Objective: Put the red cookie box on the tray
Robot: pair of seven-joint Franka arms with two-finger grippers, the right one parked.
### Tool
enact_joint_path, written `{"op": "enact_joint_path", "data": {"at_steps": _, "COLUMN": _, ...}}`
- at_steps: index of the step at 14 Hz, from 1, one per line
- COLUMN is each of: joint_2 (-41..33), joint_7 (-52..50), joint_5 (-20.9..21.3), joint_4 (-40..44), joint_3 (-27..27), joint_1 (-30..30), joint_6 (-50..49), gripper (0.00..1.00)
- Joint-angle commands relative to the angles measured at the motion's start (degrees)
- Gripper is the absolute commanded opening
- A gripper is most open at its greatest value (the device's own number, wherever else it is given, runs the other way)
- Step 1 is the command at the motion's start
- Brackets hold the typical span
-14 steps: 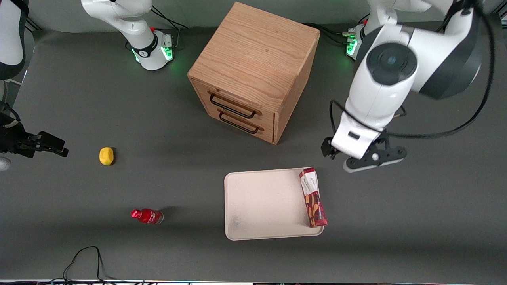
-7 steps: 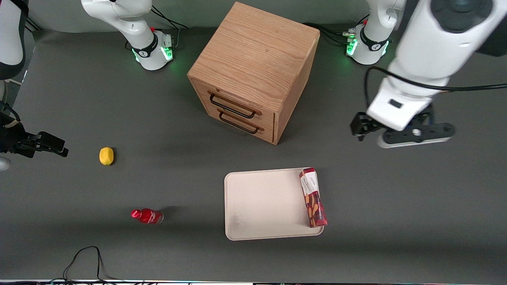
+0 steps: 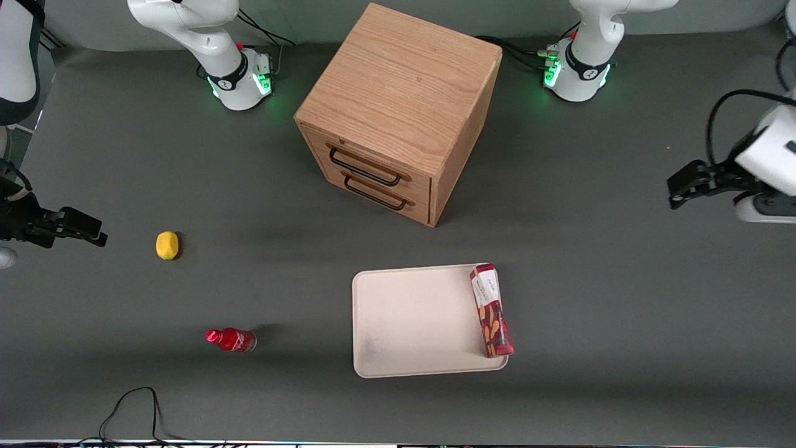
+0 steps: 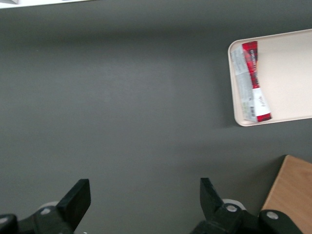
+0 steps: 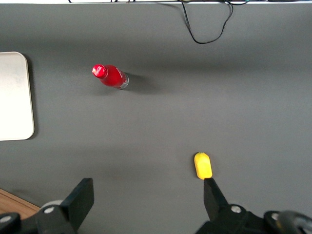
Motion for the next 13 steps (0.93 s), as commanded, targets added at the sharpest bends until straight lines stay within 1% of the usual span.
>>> {"op": "enact_joint_path", "data": {"at_steps": 1, "joint_2": -6.19, "joint_7": 3.44, "joint_5": -0.93, "joint_4": -9.26, "joint_3": -0.32, "joint_1": 2.37, "joint_6": 5.26, "gripper": 1.00}}
{"op": "enact_joint_path", "data": {"at_steps": 7, "joint_2": -8.22, "joint_7": 1.86, "joint_5": -0.93, "joint_4": -10.94, "joint_3": -0.06, "joint_1": 1.68, "joint_6": 3.95, "gripper": 1.00}}
{"op": "enact_joint_path", "data": {"at_steps": 8, "joint_2": -8.74, "joint_7": 1.86, "joint_5": -0.93, "joint_4": -11.12, "joint_3": 1.34, "joint_1": 0.63, "joint_6": 3.95, "gripper": 1.00}}
{"op": "enact_joint_path", "data": {"at_steps": 9, "joint_2": -8.66, "joint_7": 1.86, "joint_5": -0.93, "joint_4": -11.04, "joint_3": 4.66, "joint_1": -2.60, "joint_6": 4.04, "gripper": 1.00}}
{"op": "enact_joint_path", "data": {"at_steps": 10, "joint_2": -8.49, "joint_7": 1.86, "joint_5": -0.93, "joint_4": -10.95, "joint_3": 6.43, "joint_1": -4.11, "joint_6": 4.56, "gripper": 1.00}}
{"op": "enact_joint_path", "data": {"at_steps": 13, "joint_2": -7.96, "joint_7": 1.86, "joint_5": -1.02, "joint_4": -10.60, "joint_3": 6.36, "joint_1": -3.52, "joint_6": 4.92, "gripper": 1.00}}
